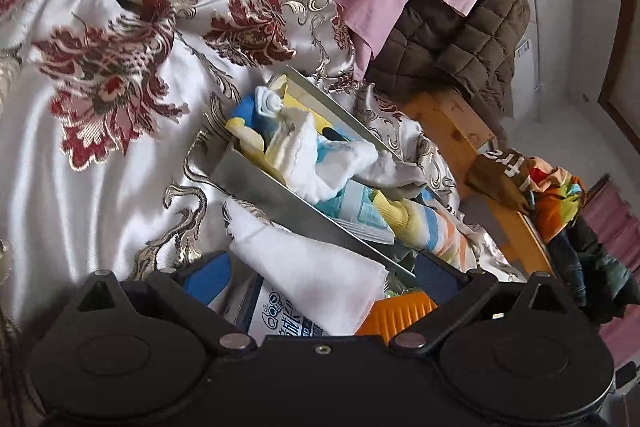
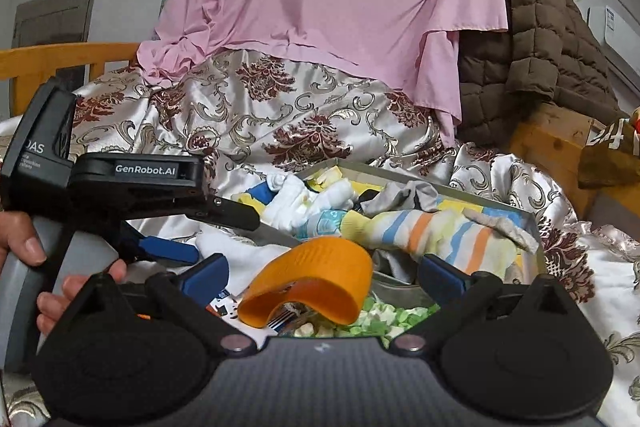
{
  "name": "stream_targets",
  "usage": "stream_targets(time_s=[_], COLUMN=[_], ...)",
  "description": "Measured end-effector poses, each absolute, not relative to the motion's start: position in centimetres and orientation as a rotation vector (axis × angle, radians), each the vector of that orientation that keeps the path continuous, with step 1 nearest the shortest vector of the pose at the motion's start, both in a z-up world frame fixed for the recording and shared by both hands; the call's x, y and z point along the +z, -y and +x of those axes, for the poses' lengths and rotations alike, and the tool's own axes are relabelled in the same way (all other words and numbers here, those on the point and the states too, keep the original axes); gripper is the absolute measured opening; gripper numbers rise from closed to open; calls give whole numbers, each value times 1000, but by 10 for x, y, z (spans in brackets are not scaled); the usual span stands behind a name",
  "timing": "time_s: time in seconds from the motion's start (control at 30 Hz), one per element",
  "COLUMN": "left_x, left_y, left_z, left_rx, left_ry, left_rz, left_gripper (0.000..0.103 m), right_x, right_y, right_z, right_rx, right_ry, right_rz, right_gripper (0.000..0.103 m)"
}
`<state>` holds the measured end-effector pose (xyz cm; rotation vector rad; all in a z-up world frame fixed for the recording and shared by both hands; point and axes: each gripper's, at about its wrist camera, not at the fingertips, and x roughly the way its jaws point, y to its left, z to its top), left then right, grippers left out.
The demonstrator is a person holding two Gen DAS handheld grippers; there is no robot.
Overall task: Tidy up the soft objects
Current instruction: 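Grasp the white cloth with the left gripper while the right gripper grasps the orange strap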
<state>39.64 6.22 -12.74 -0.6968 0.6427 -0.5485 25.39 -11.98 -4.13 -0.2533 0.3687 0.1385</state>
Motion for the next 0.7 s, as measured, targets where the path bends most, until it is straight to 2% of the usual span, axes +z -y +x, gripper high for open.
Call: stream_targets(time_s=[0.13,0.2,0.23,0.37,0.5,0.7], left_x=[-134,-138,-139,-142,-145,-148], left_y=[-67,-69,-70,-73,-73,-78], left_z=[404,407,407,408,410,411], left_rx=[-567,-571,-573,-587,-588,-585], left_ry=[-655,-663,-662,-656,-664,-660], left_rz=[-738,-740,-741,-762,-765,-810], left_gripper=[89,79,77,70,57,47], right_x=[-43,-43,-43,-43,-43,-48], right_y=[114,112,111,108,105,105], right_z=[260,264,265,271,277,285], right_rx=[144,144,143,130,118,107], right_ry=[-371,-377,-377,-393,-418,-464], right_rz=[-275,-289,-294,-306,-328,-317], right_gripper=[103,103,102,98,93,84])
